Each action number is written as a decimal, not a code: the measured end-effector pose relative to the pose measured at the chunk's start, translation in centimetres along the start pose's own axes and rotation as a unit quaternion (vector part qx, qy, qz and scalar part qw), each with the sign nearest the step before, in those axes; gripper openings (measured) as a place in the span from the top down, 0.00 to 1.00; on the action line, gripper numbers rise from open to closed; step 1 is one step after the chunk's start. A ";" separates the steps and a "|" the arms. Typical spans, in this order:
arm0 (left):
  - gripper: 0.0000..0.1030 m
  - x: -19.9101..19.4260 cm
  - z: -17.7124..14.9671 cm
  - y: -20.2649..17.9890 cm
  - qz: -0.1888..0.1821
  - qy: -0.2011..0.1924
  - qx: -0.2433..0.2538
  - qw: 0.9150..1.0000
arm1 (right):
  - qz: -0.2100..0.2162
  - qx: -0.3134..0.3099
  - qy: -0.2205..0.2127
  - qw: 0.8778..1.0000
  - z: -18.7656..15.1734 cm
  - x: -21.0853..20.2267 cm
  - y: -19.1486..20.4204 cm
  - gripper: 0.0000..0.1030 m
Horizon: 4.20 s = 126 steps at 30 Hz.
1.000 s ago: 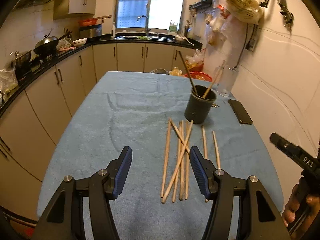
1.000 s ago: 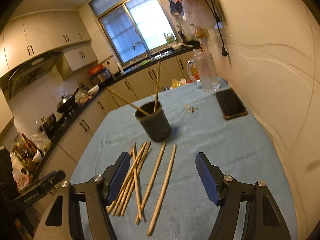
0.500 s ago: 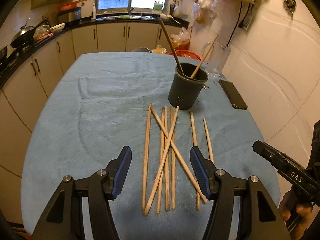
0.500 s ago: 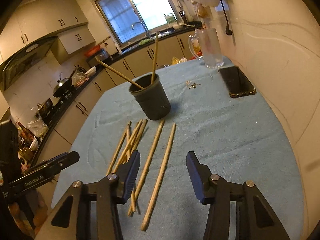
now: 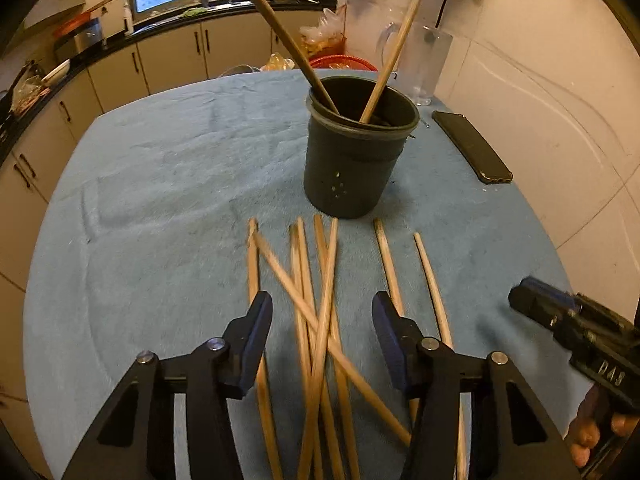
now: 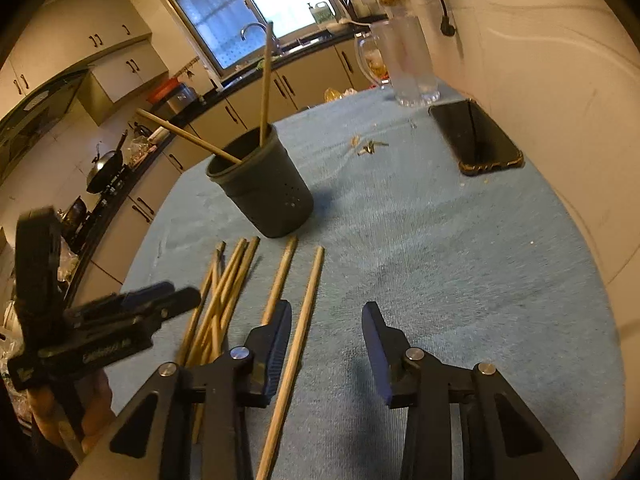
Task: Organize utensils
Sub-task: 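Lower the left tool onto another chopstick and grasp it while the right tool grasps one, then lift both held chopsticks and carry them above the dark grey cup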
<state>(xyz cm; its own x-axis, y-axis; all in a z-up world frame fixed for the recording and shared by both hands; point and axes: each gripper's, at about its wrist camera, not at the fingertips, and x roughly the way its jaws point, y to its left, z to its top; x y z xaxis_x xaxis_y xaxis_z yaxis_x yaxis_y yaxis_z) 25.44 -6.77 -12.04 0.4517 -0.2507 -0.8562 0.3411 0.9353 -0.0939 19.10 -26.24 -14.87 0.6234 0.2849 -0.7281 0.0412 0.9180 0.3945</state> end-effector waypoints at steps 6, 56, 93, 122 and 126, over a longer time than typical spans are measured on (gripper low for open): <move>0.58 2.3 1.2 -0.2 -0.006 0.018 0.010 1.000 | -0.001 -0.001 0.022 1.000 0.2 2.1 -0.1 0.62; 0.94 -17.5 -7.6 2.4 0.048 -0.168 -0.117 0.978 | -0.008 -0.095 -0.188 0.978 -1.1 -13.3 7.2 0.93; 0.68 0.8 -1.2 8.7 0.049 0.053 -0.158 0.985 | 0.017 -0.063 -0.156 0.986 0.3 -11.0 4.2 0.93; 0.94 -17.9 -5.7 6.9 0.041 -0.170 -0.168 0.970 | 0.022 -0.079 -0.158 0.984 0.5 -11.6 5.3 0.93; 0.94 -21.0 -4.2 6.5 0.026 -0.219 -0.160 0.962 | 0.024 -0.085 -0.176 0.980 1.1 -12.8 5.8 0.93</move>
<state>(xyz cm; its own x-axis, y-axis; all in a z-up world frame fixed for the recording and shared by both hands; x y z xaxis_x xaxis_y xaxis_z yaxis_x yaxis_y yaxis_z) 14.71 5.60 3.17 0.7897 -0.2171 -0.5738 0.0689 0.9608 -0.2687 12.21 -24.81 -2.69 0.8533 0.2431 -0.4612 -0.1064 0.9472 0.3025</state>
